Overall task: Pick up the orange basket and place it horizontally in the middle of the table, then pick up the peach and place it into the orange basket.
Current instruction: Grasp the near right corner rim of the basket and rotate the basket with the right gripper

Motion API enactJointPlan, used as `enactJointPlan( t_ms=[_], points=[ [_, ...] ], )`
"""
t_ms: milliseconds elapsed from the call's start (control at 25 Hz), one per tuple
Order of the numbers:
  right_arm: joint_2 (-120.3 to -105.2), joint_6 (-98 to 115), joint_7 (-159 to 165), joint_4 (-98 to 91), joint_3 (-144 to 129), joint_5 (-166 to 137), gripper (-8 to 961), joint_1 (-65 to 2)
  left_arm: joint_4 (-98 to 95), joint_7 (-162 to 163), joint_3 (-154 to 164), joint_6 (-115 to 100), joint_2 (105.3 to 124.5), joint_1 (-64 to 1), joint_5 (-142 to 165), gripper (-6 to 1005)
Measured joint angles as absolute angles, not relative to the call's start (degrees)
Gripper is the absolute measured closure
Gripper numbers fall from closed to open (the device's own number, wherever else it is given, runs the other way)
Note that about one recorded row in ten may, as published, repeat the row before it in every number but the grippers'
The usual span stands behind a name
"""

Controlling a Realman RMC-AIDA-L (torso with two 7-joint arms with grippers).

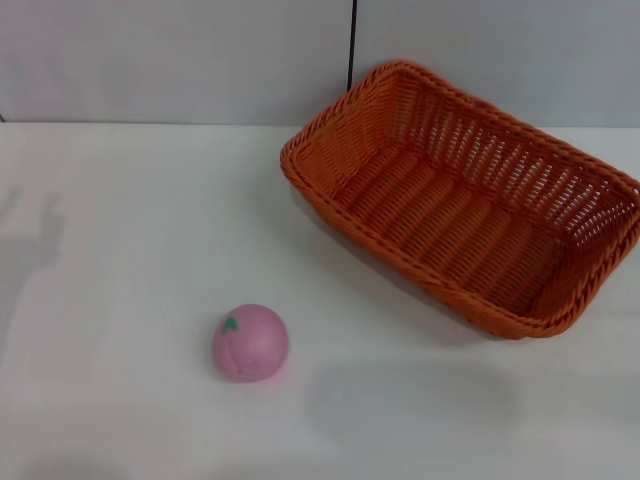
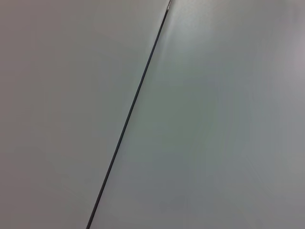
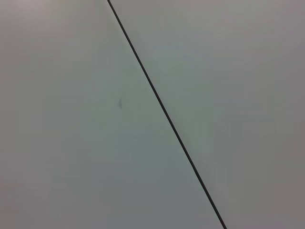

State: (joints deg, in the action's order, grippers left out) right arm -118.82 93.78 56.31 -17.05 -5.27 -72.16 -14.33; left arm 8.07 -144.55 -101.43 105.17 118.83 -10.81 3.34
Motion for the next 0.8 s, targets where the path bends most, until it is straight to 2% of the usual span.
enactJointPlan(
  t_ms=[40,280,560,600,640,680,720,760,800],
  points=[
    [-118.82,93.8,56.3,-17.0,-5.3,-72.2,445,-14.3,8.1,-144.6,-101.4,105.1,118.83,-10.8,3.3,442],
    [-118.82,93.8,56.4,-17.0,-5.3,-72.2,445,-14.3,8.1,-144.5,-101.4,104.9,118.83,-10.8,3.3,505],
    [-118.45,93.4,59.5,-19.0,-6.4,-73.2,445,-14.7,8.1,-144.8,-101.4,105.0,118.83,-10.8,3.3,497],
    [-117.79,92.1,65.4,-22.9,-8.1,-75.2,445,-15.1,8.1,-144.8,-101.4,105.1,118.83,-10.8,3.3,496],
    [-117.79,92.1,65.4,-22.9,-8.1,-75.2,445,-15.1,8.1,-144.8,-101.4,105.1,118.83,-10.8,3.3,494],
    [-116.54,90.4,74.1,-28.1,-10.9,-78.6,445,-15.8,8.1,-144.7,-101.4,105.1,118.83,-10.8,3.3,493],
    [-116.54,90.4,74.1,-28.1,-10.9,-78.6,445,-15.8,8.1,-144.7,-101.4,105.2,118.83,-10.8,3.3,492],
    [-115.31,89.5,79.8,-31.4,-13.0,-81.7,445,-16.4,8.1,-144.6,-101.4,105.1,118.83,-10.9,3.3,467],
    [-112.42,88.7,92.1,-37.8,-16.8,-89.1,446,-18.2,8.1,-144.5,-101.4,105.0,118.83,-10.9,3.3,443]
  ],
)
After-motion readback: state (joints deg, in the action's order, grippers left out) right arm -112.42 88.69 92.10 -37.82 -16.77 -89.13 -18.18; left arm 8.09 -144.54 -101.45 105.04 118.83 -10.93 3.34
